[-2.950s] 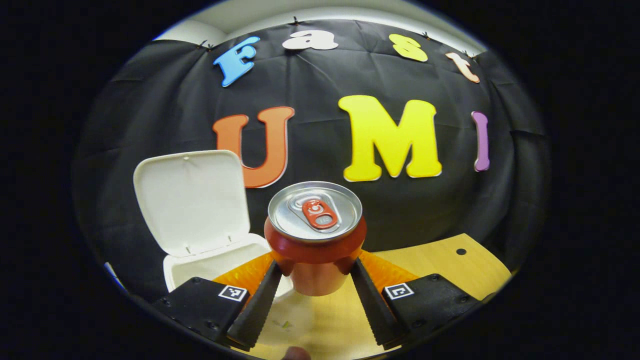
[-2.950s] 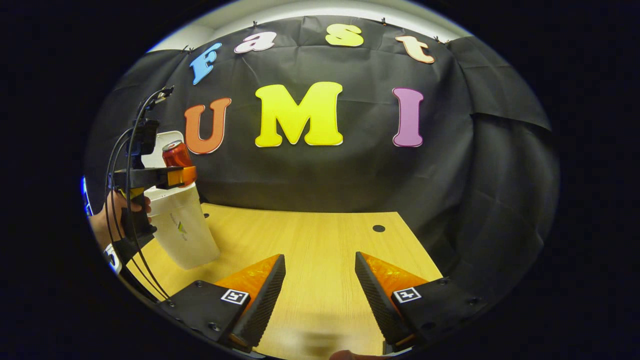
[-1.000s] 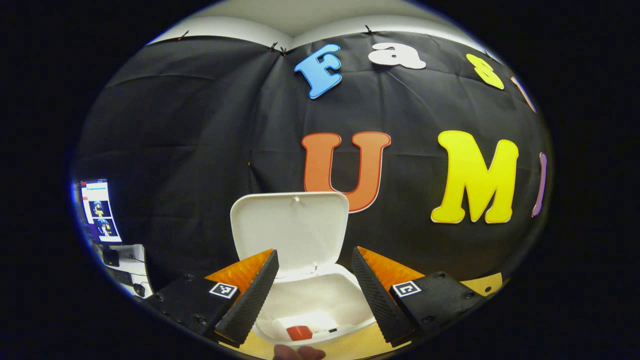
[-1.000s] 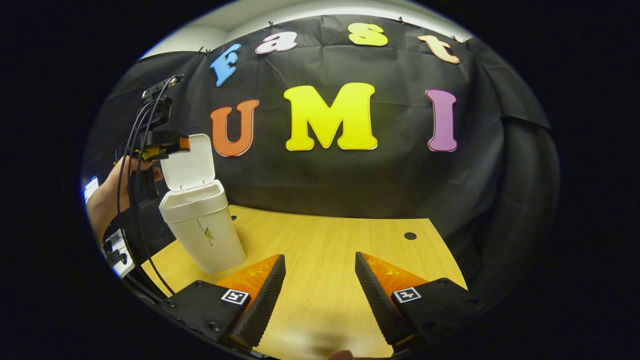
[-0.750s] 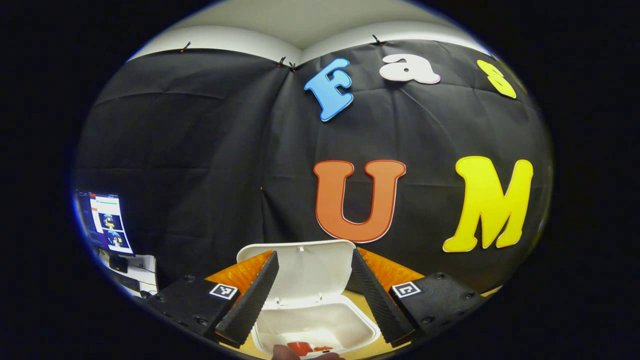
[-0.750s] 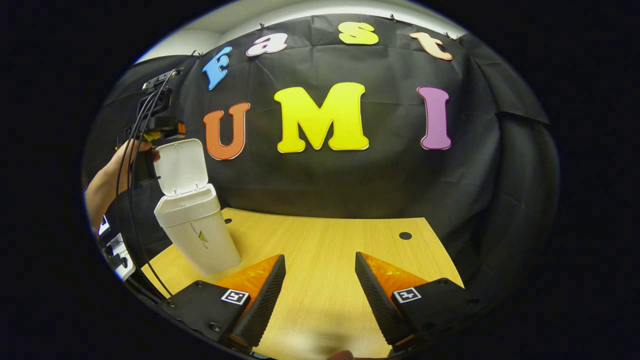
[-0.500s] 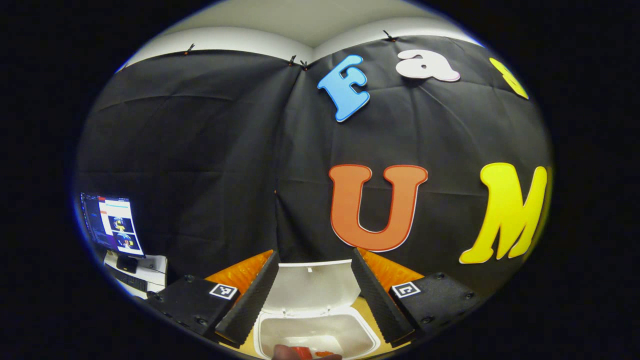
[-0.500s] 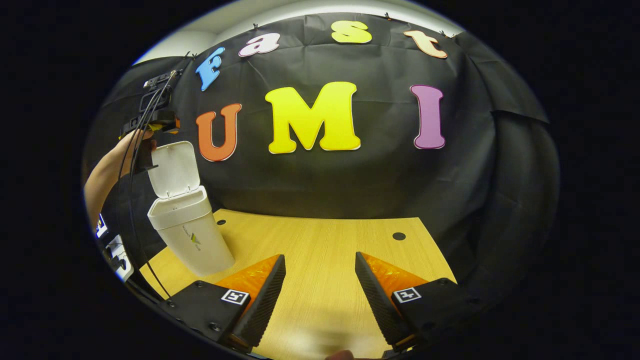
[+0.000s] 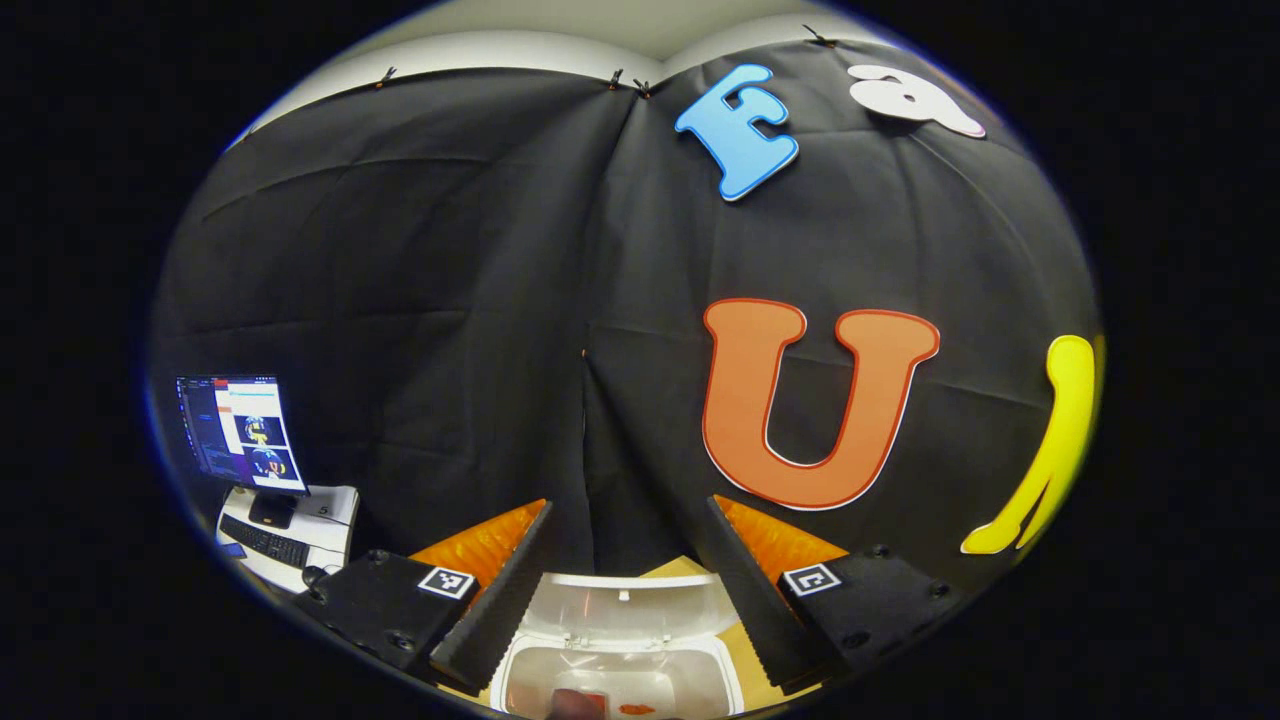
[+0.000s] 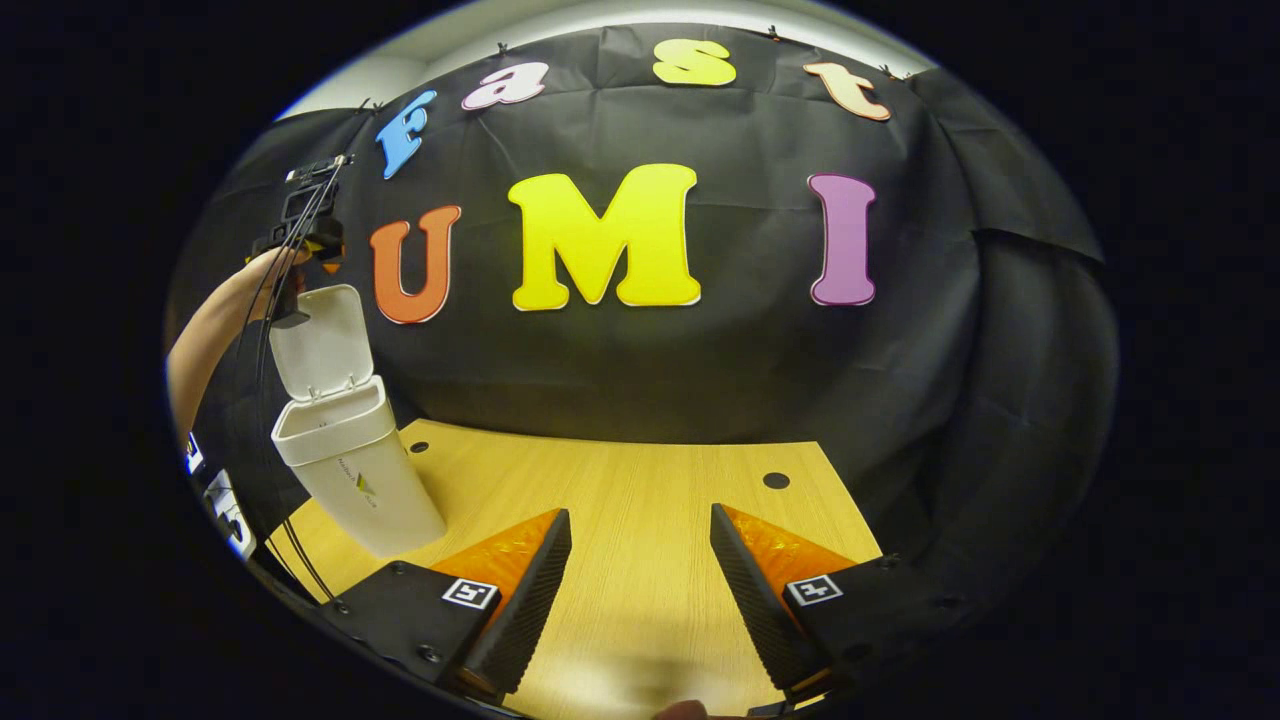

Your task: Press the lid of the desktop garbage bin to open it, pick up the crumpled paper on the desktop and throw it into the bin, then pick up the pop can on the desktop and drop it into the bin, and finally close the garbage bin lid.

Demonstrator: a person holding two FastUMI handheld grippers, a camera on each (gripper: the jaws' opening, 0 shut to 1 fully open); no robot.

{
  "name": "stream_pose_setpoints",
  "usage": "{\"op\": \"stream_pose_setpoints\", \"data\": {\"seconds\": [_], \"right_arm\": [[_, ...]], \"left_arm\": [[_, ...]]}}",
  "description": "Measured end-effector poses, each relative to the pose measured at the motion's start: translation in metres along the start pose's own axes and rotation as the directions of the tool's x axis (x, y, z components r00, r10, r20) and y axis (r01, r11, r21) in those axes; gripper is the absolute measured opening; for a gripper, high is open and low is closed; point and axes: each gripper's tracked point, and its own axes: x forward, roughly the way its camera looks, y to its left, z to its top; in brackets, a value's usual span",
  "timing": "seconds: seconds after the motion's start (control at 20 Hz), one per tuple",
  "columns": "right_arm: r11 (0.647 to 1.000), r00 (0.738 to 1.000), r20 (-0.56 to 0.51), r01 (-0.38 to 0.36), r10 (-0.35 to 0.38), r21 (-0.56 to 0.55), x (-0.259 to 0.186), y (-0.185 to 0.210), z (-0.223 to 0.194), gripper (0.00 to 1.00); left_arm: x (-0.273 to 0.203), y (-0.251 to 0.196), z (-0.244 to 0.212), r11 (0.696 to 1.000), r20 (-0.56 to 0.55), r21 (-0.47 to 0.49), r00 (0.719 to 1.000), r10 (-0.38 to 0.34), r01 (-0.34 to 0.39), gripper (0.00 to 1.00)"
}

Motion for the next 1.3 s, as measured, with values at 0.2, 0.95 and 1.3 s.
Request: {"op": "stream_pose_setpoints", "data": {"seconds": [0.2,0.95,1.3], "right_arm": [[1.000,1.000,-0.009,0.014,-0.014,0.022,0.003,-0.001,-0.002,0.89],[0.999,0.999,0.008,-0.033,0.033,0.039,-0.016,0.011,-0.014,0.89],[0.999,0.999,0.013,-0.050,0.050,0.007,-0.040,0.001,-0.025,0.89]], "left_arm": [[0.010,0.006,-0.011,0.999,-0.036,0.038,0.999,0.015,-0.014,0.96],[-0.044,0.000,-0.049,0.998,-0.075,0.040,0.996,-0.048,0.051,0.98],[-0.093,-0.002,-0.091,0.996,-0.095,0.028,0.992,-0.083,0.086,0.96]]}}
